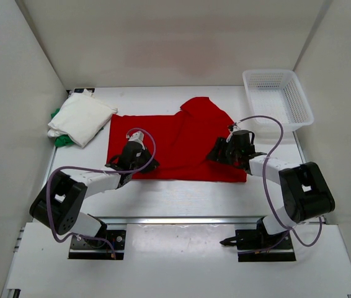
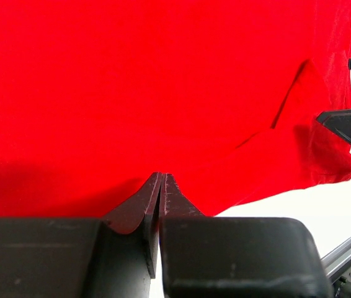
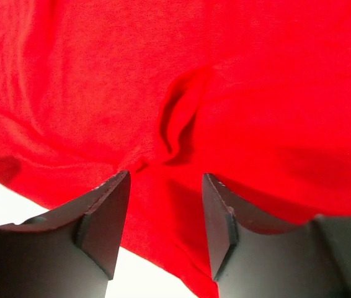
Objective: Fold and stack the t-shirts
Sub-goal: Fold the flattened tshirt in 1/3 of the way
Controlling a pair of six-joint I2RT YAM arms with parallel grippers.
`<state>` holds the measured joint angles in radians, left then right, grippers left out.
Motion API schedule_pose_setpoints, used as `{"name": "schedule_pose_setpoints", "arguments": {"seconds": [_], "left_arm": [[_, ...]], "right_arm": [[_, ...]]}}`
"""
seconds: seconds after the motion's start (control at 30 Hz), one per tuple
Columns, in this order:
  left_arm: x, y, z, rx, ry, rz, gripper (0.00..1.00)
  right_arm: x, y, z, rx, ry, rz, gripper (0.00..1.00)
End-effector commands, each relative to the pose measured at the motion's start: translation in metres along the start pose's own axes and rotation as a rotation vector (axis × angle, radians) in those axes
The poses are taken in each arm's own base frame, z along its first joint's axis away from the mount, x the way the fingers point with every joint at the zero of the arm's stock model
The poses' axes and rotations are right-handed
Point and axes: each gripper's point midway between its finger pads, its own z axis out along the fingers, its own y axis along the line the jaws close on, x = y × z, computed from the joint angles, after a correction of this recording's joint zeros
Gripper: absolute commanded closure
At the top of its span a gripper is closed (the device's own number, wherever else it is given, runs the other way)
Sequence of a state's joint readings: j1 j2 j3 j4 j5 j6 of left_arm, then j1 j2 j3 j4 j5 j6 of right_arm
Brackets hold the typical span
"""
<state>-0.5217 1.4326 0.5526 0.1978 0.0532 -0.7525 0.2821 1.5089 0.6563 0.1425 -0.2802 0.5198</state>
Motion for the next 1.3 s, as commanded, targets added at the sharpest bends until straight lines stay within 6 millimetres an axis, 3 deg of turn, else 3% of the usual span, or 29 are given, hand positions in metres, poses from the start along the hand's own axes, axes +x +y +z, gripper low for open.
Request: {"name": "schedule_pose_setpoints", "arguments": {"seconds": [0.0,0.1,0.17,0.27,0.47,0.57,0.6,0.67,0.7,0.8,0.83,0.9,0.93,1.03,1.1,1.17,1.23,1.27], "left_arm": [[-0.003,-0.011,-0.004,0.044,-0.02,0.005,0.87],[-0.002,-0.01,-0.004,0.042,-0.021,0.004,0.87],[-0.004,-0.01,-0.005,0.044,-0.023,-0.002,0.87],[-0.009,-0.01,-0.008,0.046,-0.038,-0.005,0.86],[-0.017,-0.011,-0.011,0.053,-0.056,-0.009,0.87],[-0.019,-0.013,-0.013,0.063,-0.065,-0.016,0.87],[-0.02,-0.011,-0.011,0.056,-0.066,-0.021,0.86],[-0.017,-0.015,-0.011,0.068,-0.056,-0.017,0.86],[-0.017,-0.015,-0.01,0.068,-0.056,-0.017,0.86],[-0.018,-0.016,-0.011,0.075,-0.058,-0.025,0.86],[-0.02,-0.017,-0.012,0.076,-0.065,-0.024,0.86],[-0.02,-0.013,-0.013,0.068,-0.067,-0.03,0.86],[-0.02,-0.012,-0.013,0.068,-0.067,-0.034,0.86],[-0.019,-0.01,-0.013,0.062,-0.071,-0.034,0.86],[-0.016,-0.006,-0.01,0.059,-0.056,-0.043,0.86],[-0.012,-0.004,-0.01,0.058,-0.042,-0.048,0.86],[-0.012,-0.007,-0.007,0.065,-0.039,-0.043,0.86],[-0.007,-0.006,-0.005,0.061,-0.027,-0.036,0.86]], "right_arm": [[-0.026,0.027,-0.002,-0.079,-0.079,-0.06,0.5],[-0.033,0.03,0.009,-0.055,-0.077,-0.072,0.51],[-0.027,0.026,0.018,-0.034,-0.035,-0.071,0.61],[-0.023,0.017,0.025,-0.008,-0.025,-0.052,0.67],[-0.021,0.006,0.037,0.055,0.037,-0.052,0.68],[-0.029,0.011,0.036,0.051,0.013,-0.059,0.98],[-0.028,0.012,0.036,0.061,0.007,-0.062,1.0],[-0.044,0.021,0.038,0.058,-0.031,-0.109,1.0],[-0.04,0.023,0.039,0.075,-0.008,-0.121,1.0],[-0.058,0.045,0.055,0.069,0.015,-0.216,1.0],[-0.048,0.043,0.062,0.072,0.06,-0.236,1.0],[-0.053,0.053,0.073,0.054,0.078,-0.268,1.0],[-0.044,0.046,0.082,0.07,0.119,-0.262,1.0],[-0.047,0.047,0.09,0.068,0.124,-0.281,0.99],[-0.049,0.047,0.09,0.065,0.147,-0.271,0.88],[-0.05,0.043,0.082,0.079,0.137,-0.276,0.65],[-0.061,0.042,0.059,0.068,0.083,-0.261,0.59],[-0.076,0.044,0.046,0.051,0.032,-0.243,0.58]]}}
